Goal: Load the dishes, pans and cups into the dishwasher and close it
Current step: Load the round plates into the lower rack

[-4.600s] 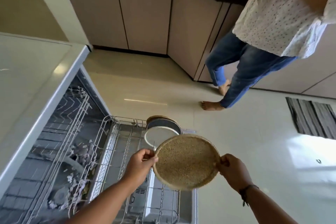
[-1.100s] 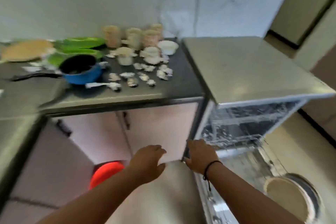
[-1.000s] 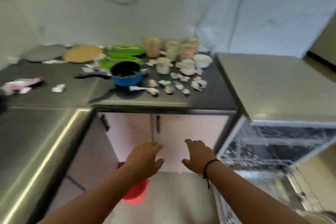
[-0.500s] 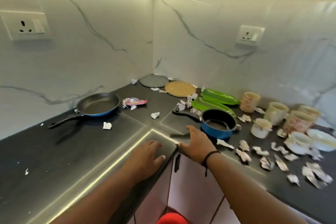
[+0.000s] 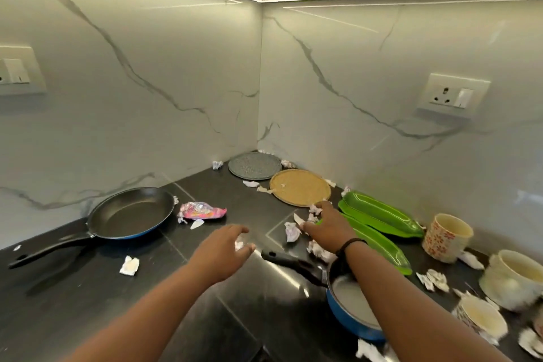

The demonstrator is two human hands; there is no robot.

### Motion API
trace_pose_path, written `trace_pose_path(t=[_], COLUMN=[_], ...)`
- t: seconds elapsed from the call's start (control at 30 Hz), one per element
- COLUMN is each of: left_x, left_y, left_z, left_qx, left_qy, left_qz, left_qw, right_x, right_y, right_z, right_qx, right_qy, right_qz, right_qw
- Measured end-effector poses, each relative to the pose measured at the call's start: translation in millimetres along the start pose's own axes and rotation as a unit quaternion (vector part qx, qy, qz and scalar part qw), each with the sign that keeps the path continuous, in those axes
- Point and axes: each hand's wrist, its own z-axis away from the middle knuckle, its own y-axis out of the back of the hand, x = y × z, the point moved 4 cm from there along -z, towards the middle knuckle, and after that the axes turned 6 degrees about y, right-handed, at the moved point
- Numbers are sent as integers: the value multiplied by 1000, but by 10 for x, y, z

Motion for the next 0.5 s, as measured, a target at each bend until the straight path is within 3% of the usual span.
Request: trace_pose_path(t=[0.17,0.37,0.43,0.5], left_x=[-100,-93,-119,-49], left_y=[61,-250,-483,-510], left_z=[-771,-1827,-2210,-2370], left_qx=[-7,-35,-60,-89], left_qy=[34,62,111,177], left_qz=[36,102,187,338], left_qw=[999,992,974,920], right_x=[327,794,963,989], right_y=[-59,-135,-188,-118], right_z=[-638,-1631,-2054,-2239], right_qx=[-16,-30,-18,9], right_qy=[-56,-107,-96,-74], right_qz=[-31,22,43,51], right_qw=[998,994,994,996])
